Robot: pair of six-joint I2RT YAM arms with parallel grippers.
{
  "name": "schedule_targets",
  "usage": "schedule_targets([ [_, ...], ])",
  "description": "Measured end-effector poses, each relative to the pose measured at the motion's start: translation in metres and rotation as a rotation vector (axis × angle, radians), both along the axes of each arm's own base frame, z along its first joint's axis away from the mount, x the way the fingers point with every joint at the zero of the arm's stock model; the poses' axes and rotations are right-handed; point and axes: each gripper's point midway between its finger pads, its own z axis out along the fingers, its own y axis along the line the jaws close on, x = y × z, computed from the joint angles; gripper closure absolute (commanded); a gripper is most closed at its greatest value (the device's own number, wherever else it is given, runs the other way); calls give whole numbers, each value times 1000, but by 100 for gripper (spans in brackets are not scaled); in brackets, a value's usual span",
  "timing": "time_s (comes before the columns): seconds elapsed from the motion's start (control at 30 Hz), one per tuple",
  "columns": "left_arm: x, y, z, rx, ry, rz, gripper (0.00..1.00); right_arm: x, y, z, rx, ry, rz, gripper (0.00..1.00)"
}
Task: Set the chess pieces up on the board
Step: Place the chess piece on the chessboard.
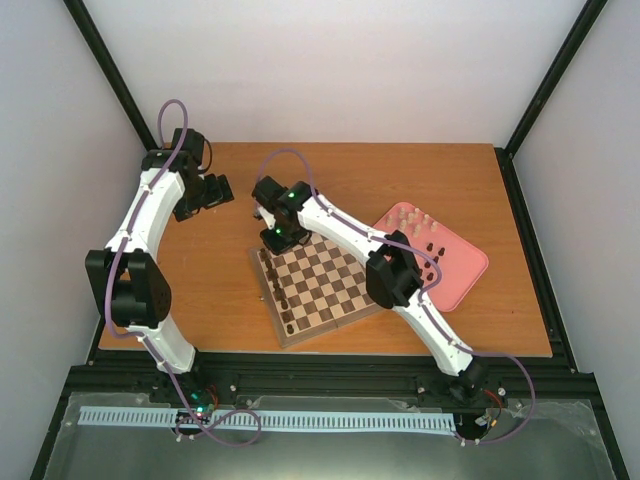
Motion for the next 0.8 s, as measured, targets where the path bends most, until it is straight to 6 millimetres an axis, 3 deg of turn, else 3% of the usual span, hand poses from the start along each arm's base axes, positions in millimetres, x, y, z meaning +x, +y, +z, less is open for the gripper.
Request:
schedule_targets([
  [0.8,-3,0,0,0,2,0,0,-1,2,-22,-19,32,4,93],
])
